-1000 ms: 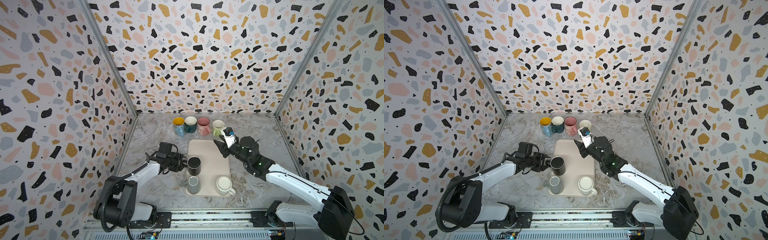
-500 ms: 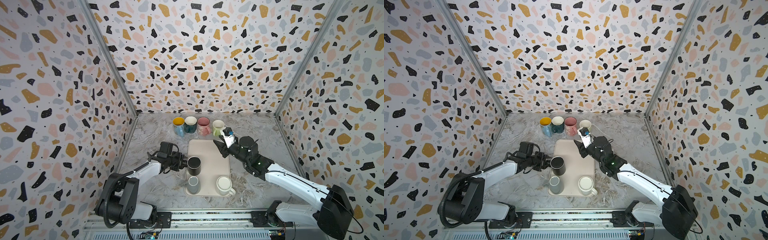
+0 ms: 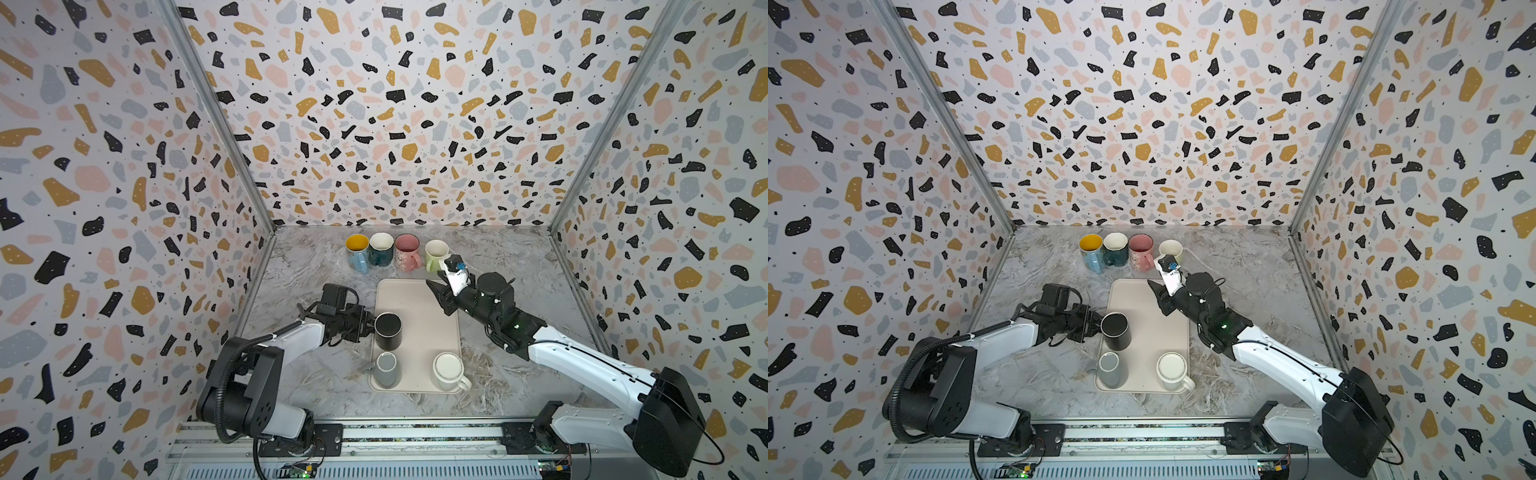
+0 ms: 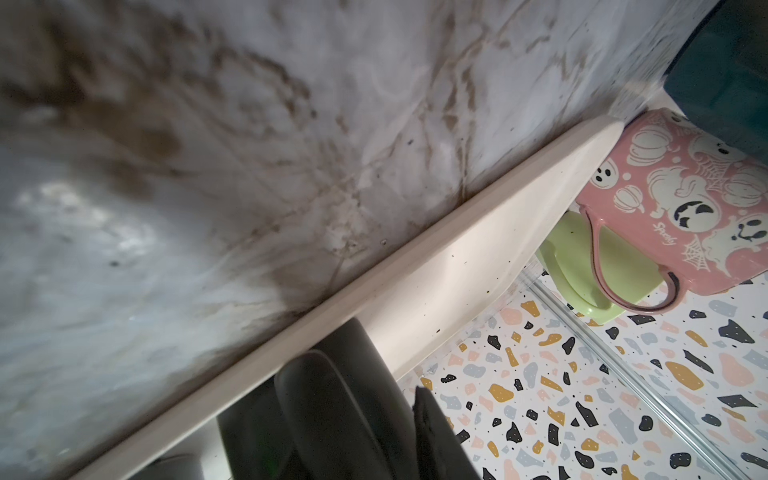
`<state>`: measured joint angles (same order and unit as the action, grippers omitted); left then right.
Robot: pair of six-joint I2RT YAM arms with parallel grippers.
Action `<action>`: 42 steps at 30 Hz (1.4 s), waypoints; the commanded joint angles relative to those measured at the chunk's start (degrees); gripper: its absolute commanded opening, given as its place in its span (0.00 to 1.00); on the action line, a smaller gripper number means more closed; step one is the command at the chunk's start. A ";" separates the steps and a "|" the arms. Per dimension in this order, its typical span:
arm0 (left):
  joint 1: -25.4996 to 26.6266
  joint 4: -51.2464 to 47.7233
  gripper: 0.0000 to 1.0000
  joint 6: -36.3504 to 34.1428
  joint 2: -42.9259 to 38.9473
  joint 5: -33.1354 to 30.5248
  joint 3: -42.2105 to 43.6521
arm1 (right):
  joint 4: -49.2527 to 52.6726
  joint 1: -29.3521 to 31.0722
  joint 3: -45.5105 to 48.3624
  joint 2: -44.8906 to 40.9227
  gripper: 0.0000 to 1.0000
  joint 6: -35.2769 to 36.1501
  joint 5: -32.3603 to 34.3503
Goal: Turn the mug right side up
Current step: 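Close the left gripper on the black mug's handle and lift it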
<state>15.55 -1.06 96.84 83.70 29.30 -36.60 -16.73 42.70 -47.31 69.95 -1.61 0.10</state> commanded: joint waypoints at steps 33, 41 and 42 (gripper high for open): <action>0.80 10.96 0.00 -27.13 1.75 -0.70 -17.44 | 1.07 -0.69 -2.61 -0.64 0.42 1.61 2.73; 2.67 11.36 0.00 -40.83 -2.73 0.37 -18.54 | 1.79 -0.69 -2.26 -0.96 0.42 1.26 2.88; 3.20 11.55 0.00 -43.55 -3.48 0.66 -18.86 | 1.88 -0.68 -2.26 -1.11 0.42 1.27 2.82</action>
<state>17.61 5.17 62.00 83.72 27.05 -53.19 -15.92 42.22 -47.31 70.59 -0.34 2.39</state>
